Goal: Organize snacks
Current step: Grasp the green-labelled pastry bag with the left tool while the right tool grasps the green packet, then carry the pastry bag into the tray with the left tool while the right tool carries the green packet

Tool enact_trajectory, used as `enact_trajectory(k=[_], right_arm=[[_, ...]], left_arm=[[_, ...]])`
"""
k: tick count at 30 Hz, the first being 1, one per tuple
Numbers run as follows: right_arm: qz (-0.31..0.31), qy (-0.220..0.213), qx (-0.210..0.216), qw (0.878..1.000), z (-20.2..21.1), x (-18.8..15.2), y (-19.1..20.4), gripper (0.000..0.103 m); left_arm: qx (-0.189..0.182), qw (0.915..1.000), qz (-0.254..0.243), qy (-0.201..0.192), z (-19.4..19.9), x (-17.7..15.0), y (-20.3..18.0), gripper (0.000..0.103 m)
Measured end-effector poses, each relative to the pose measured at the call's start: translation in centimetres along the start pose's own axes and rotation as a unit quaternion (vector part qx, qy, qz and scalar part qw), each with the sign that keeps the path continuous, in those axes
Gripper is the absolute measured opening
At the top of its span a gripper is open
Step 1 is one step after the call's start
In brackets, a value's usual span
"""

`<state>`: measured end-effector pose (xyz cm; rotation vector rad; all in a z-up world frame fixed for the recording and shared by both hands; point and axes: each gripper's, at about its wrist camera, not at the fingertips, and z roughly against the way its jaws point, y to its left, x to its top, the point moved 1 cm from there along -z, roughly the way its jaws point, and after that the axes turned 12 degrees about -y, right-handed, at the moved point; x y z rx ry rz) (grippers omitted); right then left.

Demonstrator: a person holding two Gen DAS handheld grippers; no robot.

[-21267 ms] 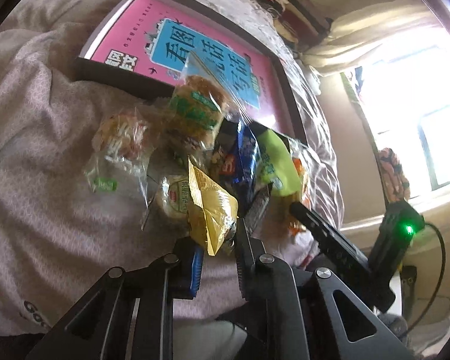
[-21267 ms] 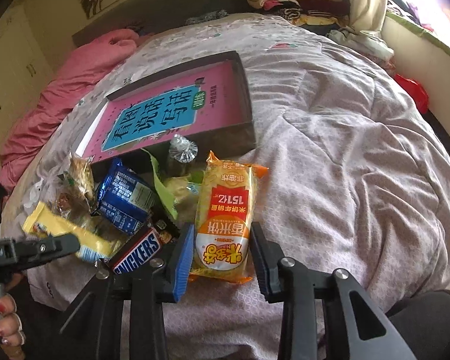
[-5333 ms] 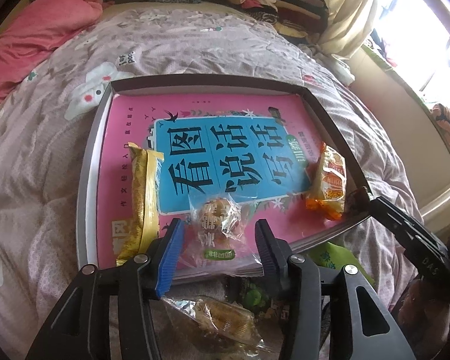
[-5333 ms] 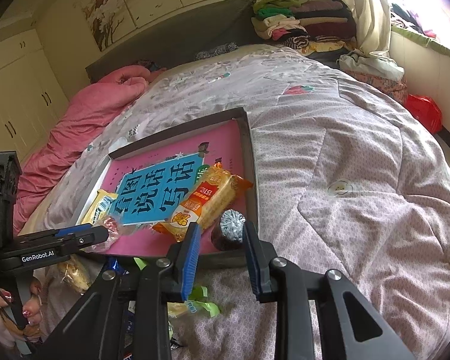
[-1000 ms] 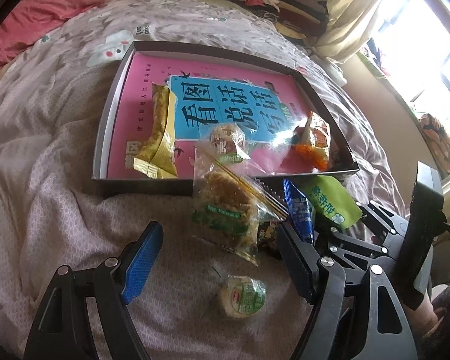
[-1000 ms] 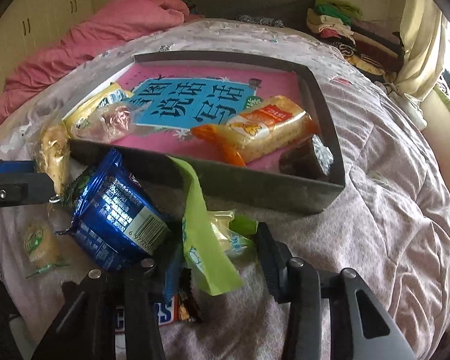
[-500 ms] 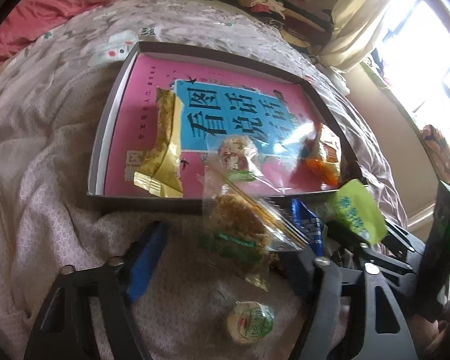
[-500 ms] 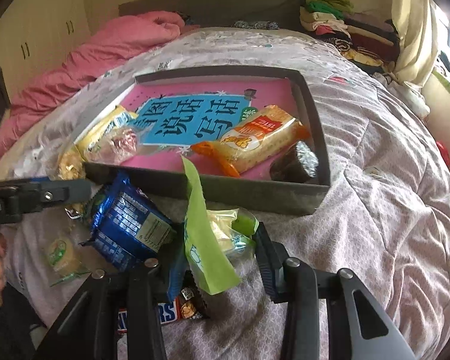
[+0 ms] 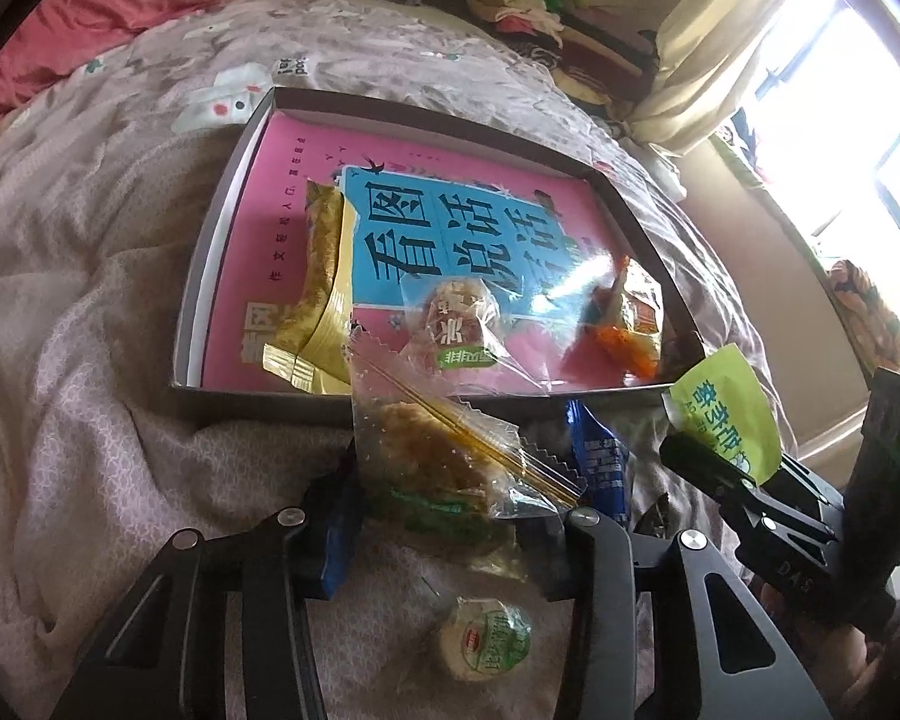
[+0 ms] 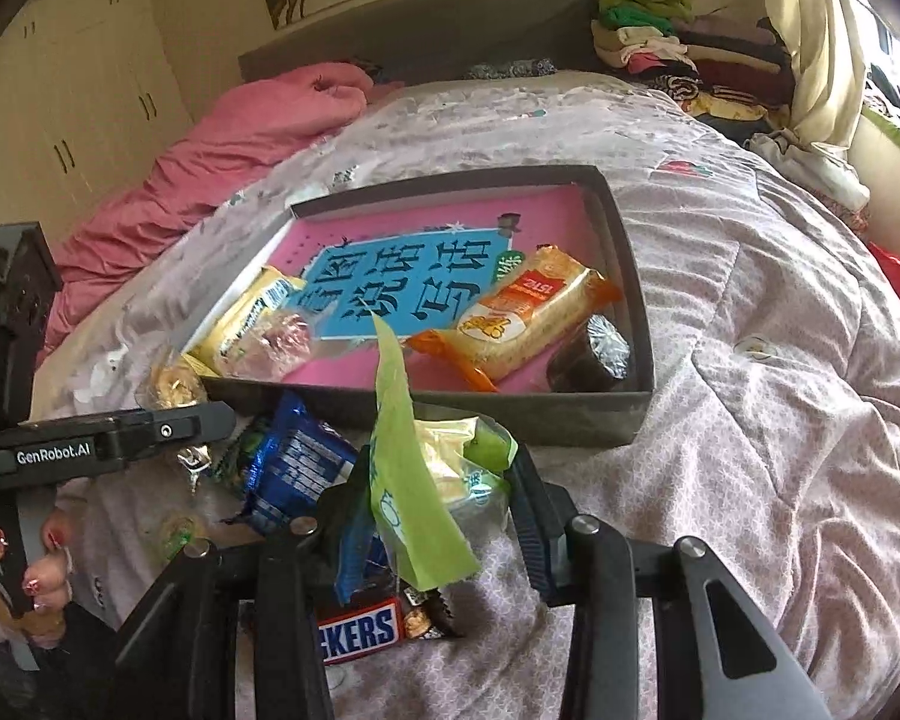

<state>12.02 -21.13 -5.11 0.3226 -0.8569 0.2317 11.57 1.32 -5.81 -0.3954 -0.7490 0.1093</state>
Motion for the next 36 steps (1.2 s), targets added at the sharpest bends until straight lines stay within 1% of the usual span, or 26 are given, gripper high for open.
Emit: enact_trajectory(k=[4,13,23,36], right_arm=[[-0.003,-0.004,0.002,1.0,0.3,0.2,0.0,0.042],[0.001,-0.039,0.019,0.999,1.8,1.0,0.5,0.042],[-0.005,-0.063,0.026,0.998,2.6,1.8,0.5,0.042],[-0.012,-0.087,0.025,0.996,3.2,2.6,0.4,0.042]], left_arm=[[-0.001,1.0,-0.006,-0.006,0.7,0.0,-0.2,0.045],[0.014,0.9991,-0.022,-0.032,3.3,0.7,-0.5,0.045],[0.029,0.9971,-0.015,-0.069,5.5,2.2,0.1,0.045],[0.041,0.9943,-0.002,-0.099,6.4,4.5,0.7,0.045]])
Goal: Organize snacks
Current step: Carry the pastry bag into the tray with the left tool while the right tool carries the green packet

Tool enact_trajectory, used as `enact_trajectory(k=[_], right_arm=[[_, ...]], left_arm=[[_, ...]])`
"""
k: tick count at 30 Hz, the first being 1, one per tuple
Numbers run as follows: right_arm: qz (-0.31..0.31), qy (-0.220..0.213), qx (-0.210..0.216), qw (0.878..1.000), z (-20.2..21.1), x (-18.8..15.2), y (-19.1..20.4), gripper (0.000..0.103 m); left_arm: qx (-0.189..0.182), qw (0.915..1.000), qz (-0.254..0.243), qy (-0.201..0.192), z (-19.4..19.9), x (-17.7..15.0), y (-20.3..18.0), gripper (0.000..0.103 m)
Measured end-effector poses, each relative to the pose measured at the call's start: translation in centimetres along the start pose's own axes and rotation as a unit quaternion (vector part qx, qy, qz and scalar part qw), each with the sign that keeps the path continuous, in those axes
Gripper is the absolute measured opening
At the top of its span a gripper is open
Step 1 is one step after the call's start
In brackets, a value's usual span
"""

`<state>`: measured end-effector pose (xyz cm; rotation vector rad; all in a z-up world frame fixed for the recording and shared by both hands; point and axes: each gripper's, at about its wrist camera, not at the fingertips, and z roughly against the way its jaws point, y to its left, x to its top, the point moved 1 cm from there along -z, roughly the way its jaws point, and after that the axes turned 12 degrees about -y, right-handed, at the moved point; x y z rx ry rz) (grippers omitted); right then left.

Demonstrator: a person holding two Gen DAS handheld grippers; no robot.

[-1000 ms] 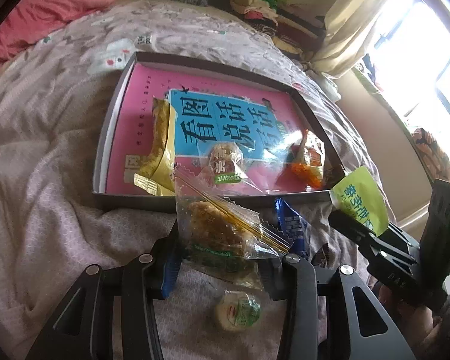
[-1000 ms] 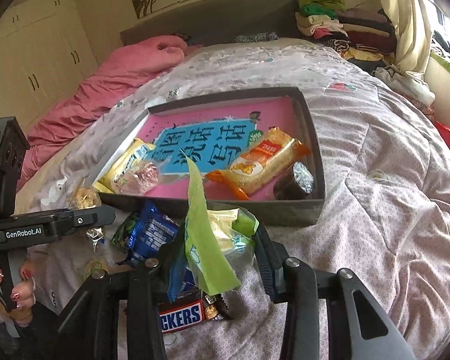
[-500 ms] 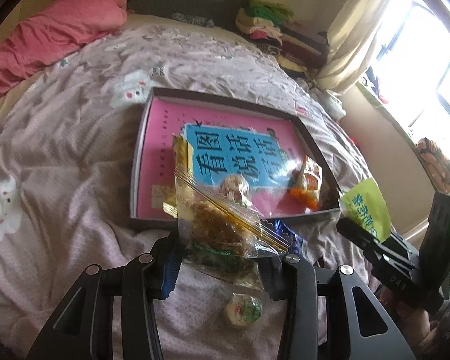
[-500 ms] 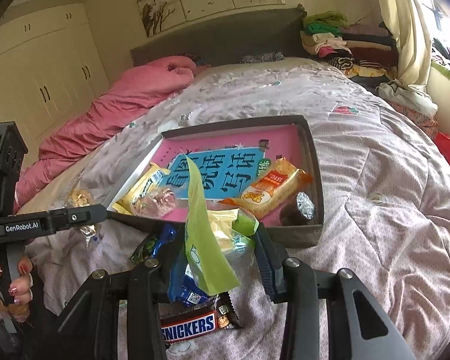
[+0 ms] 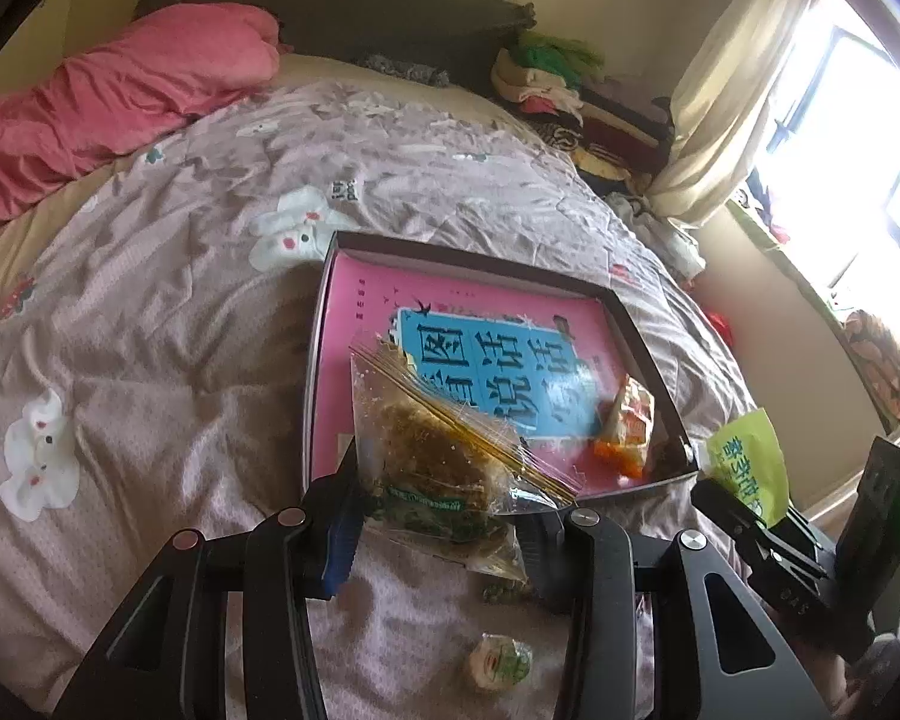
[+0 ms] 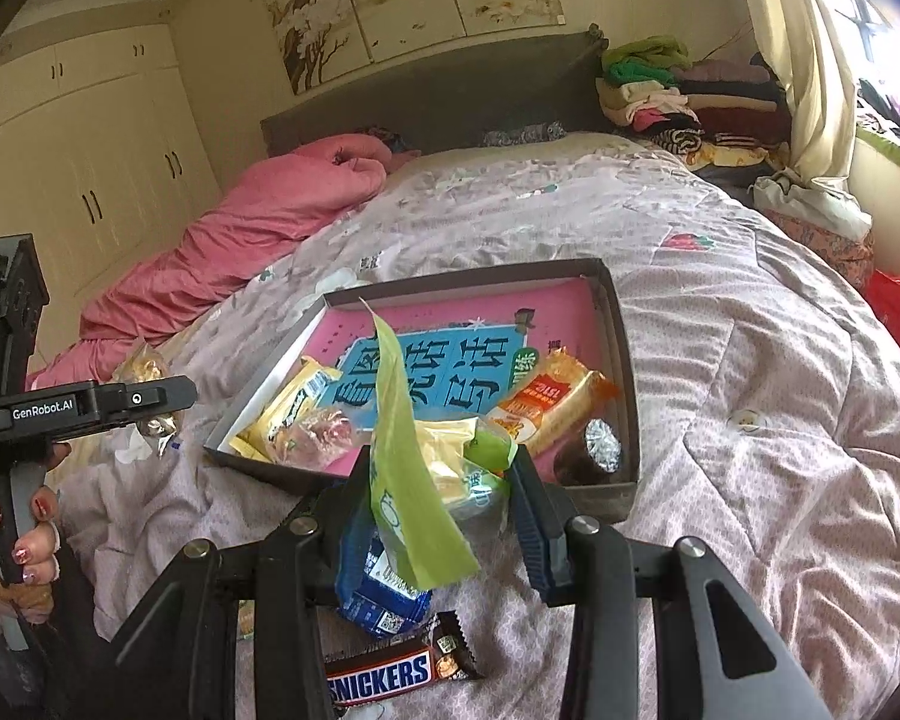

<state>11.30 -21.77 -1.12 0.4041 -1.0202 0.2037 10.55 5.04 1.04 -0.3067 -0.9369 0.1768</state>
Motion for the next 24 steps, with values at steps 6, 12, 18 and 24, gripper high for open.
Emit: enact_trajectory(k=[6,12,18,24], right_arm=[[-0.006,-0.014,-0.002,1.0,0.3,0.5,-0.2,0.042],[-0.011,-0.017,-0.005,1.0,0.2,0.6,-0.5,0.042],[-0.02,-0.02,-0.011,1.0,0.2,0.7,-0.9,0.042],[-0.028,-0.026,-0.014,0.999,-0.1,0.9,-1.3,0.042]], left_arm=[[0.001,1.0,0.0,-0.01,-0.7,0.7,0.0,0.045],[0.008,0.9999,-0.002,-0.009,-2.1,0.9,-0.1,0.045],[0.012,0.9999,-0.009,-0.001,-3.7,0.6,-0.1,0.045],[0.013,0.9995,-0.027,0.014,-4.9,0.0,-0.4,0.045]])
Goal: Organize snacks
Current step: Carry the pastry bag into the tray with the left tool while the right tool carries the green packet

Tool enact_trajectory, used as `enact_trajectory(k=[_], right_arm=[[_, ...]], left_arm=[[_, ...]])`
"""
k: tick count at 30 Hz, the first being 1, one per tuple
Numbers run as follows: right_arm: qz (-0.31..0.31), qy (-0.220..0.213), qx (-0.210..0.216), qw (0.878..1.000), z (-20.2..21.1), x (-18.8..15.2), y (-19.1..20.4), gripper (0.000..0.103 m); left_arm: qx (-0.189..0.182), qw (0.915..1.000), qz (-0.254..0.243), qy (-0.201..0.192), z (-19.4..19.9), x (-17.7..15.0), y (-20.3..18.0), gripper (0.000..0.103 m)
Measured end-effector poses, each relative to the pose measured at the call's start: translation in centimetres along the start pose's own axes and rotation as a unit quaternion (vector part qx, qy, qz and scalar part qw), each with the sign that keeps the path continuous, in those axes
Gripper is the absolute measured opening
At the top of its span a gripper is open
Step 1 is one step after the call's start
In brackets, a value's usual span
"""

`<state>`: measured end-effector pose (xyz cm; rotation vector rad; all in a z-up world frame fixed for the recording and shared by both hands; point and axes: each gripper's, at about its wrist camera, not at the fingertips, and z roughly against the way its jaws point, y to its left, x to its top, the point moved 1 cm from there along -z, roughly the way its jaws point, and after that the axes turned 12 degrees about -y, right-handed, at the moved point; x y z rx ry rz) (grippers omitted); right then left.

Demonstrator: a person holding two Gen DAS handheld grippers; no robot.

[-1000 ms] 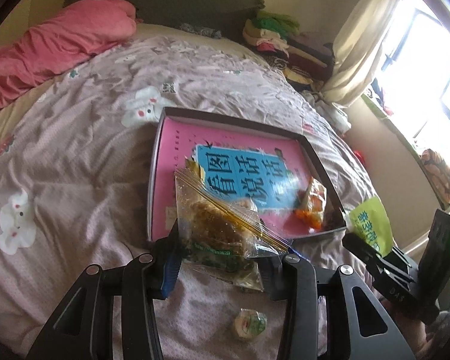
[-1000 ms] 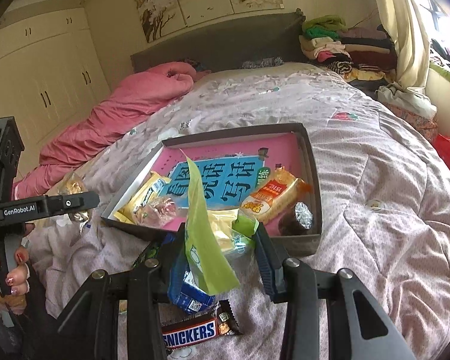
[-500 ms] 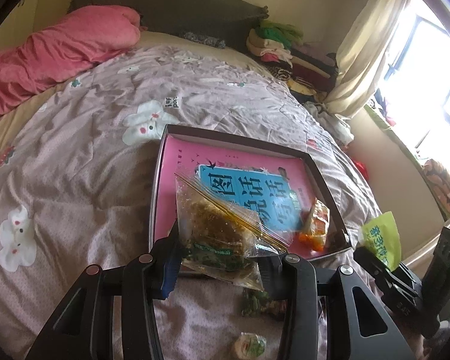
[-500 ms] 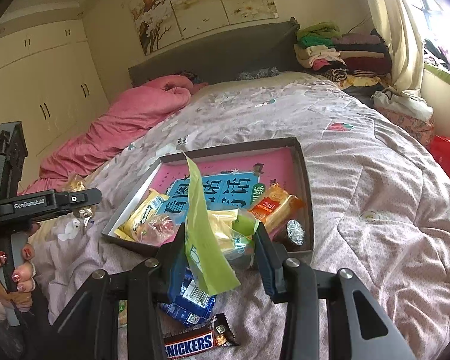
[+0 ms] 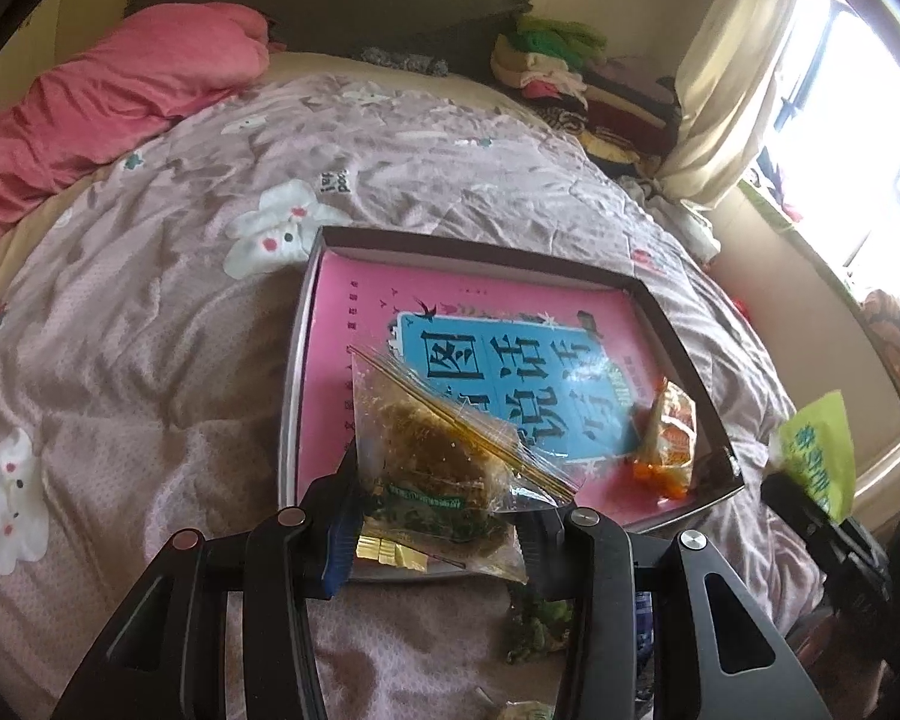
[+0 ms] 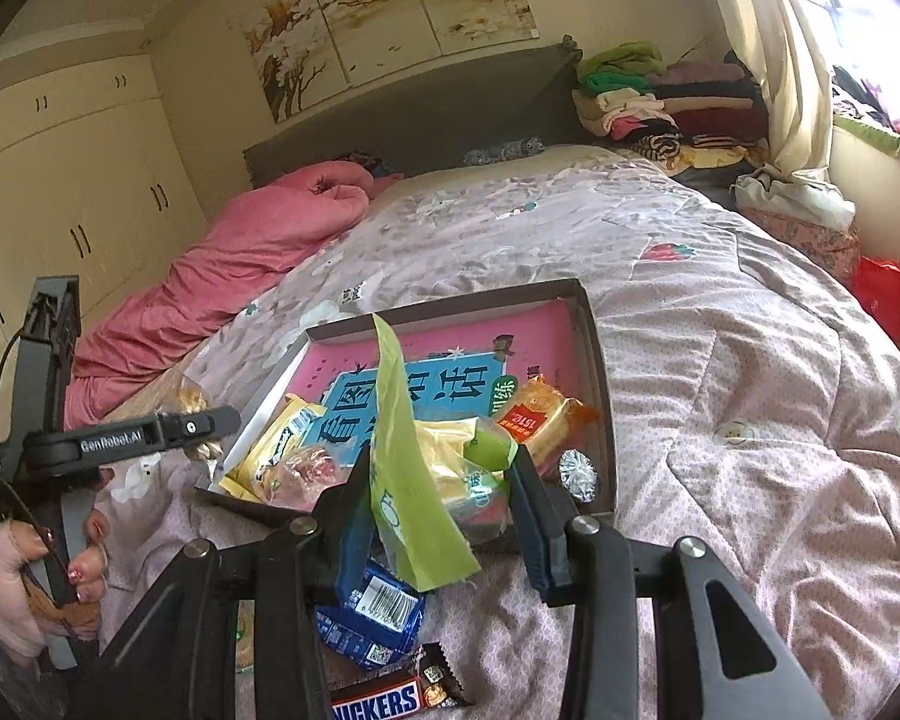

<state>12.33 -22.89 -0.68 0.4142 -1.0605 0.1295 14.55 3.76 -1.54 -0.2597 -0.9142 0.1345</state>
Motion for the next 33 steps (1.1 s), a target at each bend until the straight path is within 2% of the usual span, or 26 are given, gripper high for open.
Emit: enact_trajectory(k=[18,33], right_arm=[[-0.002,0.005,-0.004,1.0,-1.7,0.2,-0.5,0.042],[0.002,0.025,0.005,1.0,-3.6,-0.4,0.1,0.042]], left_arm=[[0.013,0.9983,-0.047,0.033,-2.8,-1.0,-1.0,0.045],[-0.003,0.998,-0.045,0.045,-3.7,-1.5,-1.5,0.045]])
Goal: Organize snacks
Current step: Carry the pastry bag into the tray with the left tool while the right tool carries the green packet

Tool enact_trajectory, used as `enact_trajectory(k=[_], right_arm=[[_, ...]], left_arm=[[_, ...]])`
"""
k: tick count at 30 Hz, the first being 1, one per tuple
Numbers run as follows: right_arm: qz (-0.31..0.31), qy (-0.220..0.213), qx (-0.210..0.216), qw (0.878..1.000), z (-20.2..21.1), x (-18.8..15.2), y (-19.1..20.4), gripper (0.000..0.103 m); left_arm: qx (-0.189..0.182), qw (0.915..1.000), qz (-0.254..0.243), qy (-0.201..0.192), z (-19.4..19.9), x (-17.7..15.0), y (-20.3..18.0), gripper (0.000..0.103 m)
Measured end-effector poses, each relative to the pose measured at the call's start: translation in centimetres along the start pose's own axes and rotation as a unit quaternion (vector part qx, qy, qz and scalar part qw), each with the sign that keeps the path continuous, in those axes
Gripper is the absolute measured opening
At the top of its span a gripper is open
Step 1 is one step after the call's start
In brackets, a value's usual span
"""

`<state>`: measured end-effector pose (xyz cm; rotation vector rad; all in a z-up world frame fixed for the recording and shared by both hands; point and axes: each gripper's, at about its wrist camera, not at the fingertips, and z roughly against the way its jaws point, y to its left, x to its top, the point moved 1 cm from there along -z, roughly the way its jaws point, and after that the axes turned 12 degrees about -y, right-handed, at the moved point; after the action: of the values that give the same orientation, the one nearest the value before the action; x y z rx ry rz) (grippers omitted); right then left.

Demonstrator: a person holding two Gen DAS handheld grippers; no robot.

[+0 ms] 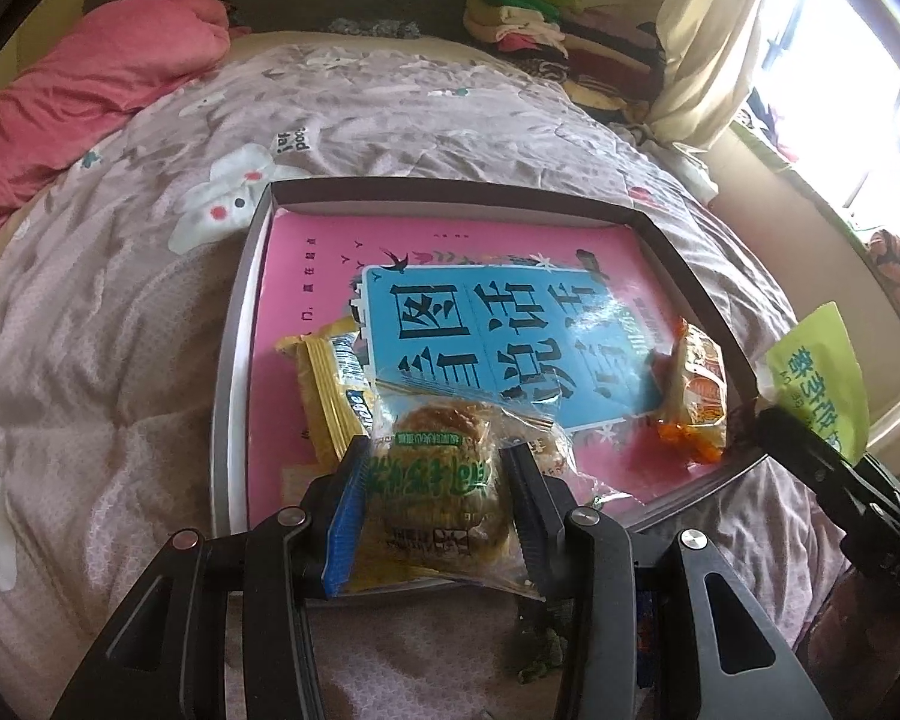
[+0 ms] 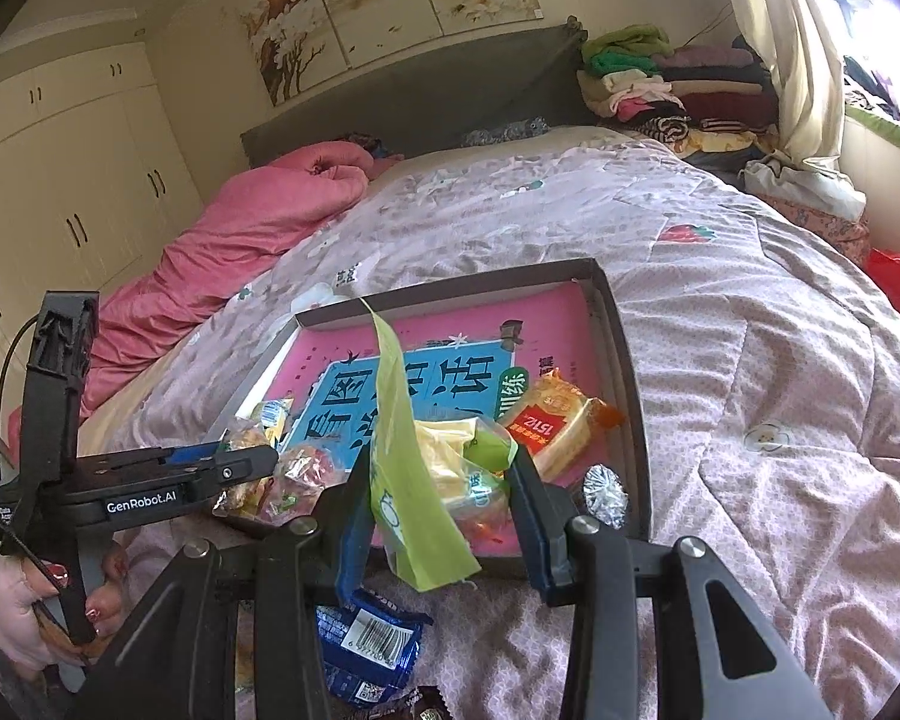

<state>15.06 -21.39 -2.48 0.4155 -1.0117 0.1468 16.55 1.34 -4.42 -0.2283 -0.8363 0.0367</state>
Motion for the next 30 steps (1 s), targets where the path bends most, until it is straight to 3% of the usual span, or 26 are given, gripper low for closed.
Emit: enact_trajectory(k=[19,30], right_arm=[[0.058,0.041,0.032,0.997,-3.8,-1.2,3.0,0.042],[0.062,0.055,0.027,0.996,-5.1,-1.6,3.3,0.042]], left_arm=[[-0.018,0.9998,0.006,0.008,-1.1,-0.1,-0.2,0.046],[-0.017,0.9998,0.008,0.011,-1.1,-0.1,-0.3,0.046]])
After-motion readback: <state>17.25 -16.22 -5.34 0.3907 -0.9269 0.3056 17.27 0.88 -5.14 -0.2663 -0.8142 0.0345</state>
